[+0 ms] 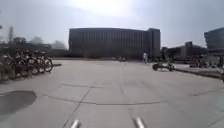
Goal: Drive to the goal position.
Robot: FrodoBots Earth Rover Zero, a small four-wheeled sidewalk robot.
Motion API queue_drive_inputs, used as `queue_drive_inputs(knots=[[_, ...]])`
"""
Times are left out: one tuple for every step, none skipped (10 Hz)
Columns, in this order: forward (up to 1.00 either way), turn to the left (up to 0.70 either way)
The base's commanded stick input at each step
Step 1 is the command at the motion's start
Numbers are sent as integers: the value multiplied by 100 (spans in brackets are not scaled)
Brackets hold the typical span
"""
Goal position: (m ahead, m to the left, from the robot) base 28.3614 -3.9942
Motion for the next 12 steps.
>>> queue_drive_inputs(knots=[[85,1],[85,1],[85,1],[85,0],[85,-17],[85,-14],[85,-6],[85,1],[85,1],[85,1],[85,1],[85,1]])
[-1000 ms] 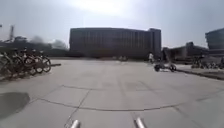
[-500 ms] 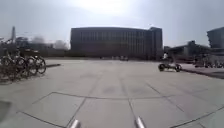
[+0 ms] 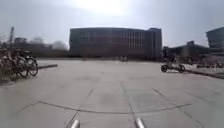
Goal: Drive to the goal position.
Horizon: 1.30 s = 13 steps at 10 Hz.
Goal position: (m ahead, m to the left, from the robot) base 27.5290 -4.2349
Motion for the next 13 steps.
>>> queue_drive_inputs(knots=[[85,1],[85,1],[85,1],[85,1],[85,1],[85,1],[85,1],[85,1],[85,1],[85,-6],[85,-15],[85,-24],[85,-32]])
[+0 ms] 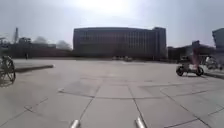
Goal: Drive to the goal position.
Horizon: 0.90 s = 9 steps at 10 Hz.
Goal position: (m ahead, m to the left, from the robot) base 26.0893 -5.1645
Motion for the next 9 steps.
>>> queue_drive_inputs(knots=[[85,1],[85,1],[85,1],[85,1],[85,1],[85,1],[85,1],[85,1],[85,1]])
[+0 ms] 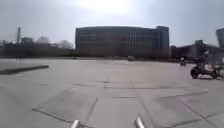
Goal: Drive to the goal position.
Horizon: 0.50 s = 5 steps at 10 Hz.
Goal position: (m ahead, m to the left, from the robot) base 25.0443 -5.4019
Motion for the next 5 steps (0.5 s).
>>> queue_drive_inputs(knots=[[85,-17],[85,-18],[85,-11],[85,1],[85,1]])
